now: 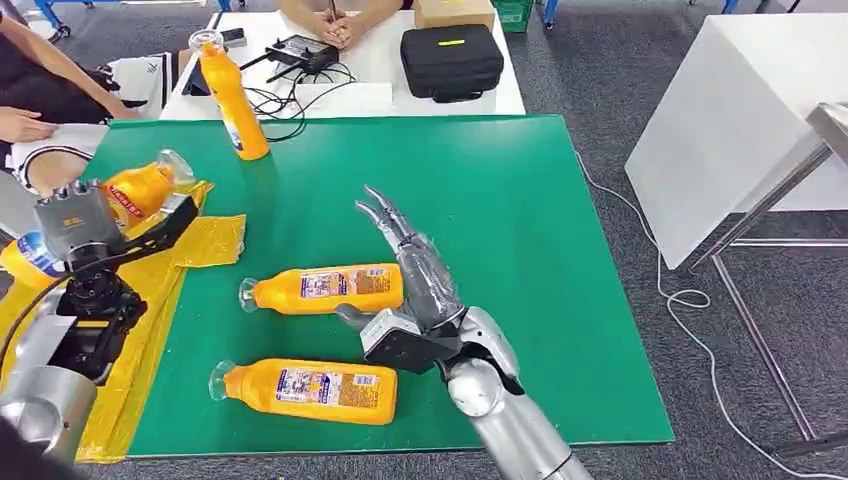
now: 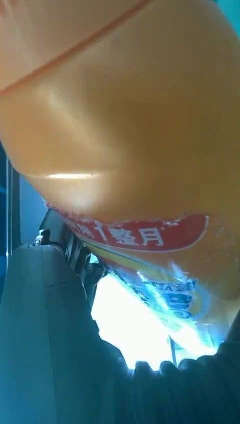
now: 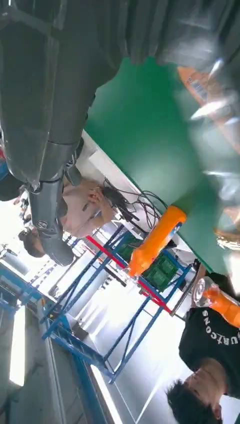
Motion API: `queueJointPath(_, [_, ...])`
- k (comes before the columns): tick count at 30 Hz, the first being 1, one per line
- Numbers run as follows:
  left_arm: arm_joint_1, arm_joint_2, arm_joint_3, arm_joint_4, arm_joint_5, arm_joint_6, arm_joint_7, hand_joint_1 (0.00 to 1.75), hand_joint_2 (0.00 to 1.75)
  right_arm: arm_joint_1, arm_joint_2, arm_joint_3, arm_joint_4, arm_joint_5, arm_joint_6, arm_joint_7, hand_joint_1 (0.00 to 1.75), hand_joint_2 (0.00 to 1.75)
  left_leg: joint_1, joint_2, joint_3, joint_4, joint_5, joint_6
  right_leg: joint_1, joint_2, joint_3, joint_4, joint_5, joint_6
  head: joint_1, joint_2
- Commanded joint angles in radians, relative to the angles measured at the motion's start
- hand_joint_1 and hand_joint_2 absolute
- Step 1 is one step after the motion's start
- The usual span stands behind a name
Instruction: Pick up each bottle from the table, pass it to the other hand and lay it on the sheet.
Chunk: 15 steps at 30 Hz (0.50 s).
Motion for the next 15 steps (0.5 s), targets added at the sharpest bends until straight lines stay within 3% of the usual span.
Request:
queueJointPath(1, [-0.064,0.036,-0.063,0.143,-0.008,-0.085,0.078,1.75,1.75,-0.031,-0.018,0.009,0.038,-0.009,-0.002,-0.007,0.00,1.75,0.001,-0.001,0.004,-0.001,-0.001,0.001,0.001,-0.003,0.005,-0.001,-0.002,0.001,0.000,0.000])
queueJointPath(2, [-0.068,0.034,-0.050,0.168,-0.003,-0.139,0.080,1.75,1.75,-0.031,-0.016,0.007,0.042,-0.003,-0.017,0.010,0.00,1.75,0.001,0.000,0.004,-0.001,-0.002,0.001,0.001,-0.002,0.005,-0.001,-0.002,0.001,0.000,0.000])
queueJointPath(3, [-0.058,0.034,-0.047,0.165,-0.008,-0.159,0.084,1.17,1.75,-0.030,-0.021,0.006,0.048,0.001,-0.022,0.013,0.00,1.75,0.000,0.000,0.002,-0.001,-0.001,0.001,0.000,-0.001,0.003,-0.001,-0.001,0.001,0.000,0.000])
queueJointPath(4, [-0.052,0.033,-0.046,0.163,-0.008,-0.155,0.085,0.00,1.75,-0.030,-0.023,0.005,0.051,0.001,-0.022,0.013,0.00,1.75,0.001,0.000,0.005,-0.001,-0.002,0.001,0.001,-0.002,0.006,-0.001,-0.002,0.001,0.000,0.000])
queueJointPath(15, [-0.029,-0.029,0.038,0.153,0.021,-0.184,0.013,0.00,1.75,-0.055,-0.018,0.016,0.116,0.062,-0.036,0.075,0.00,1.75,0.000,-0.003,0.004,-0.002,-0.001,0.001,0.000,-0.005,0.006,-0.002,-0.002,0.001,0.000,0.000])
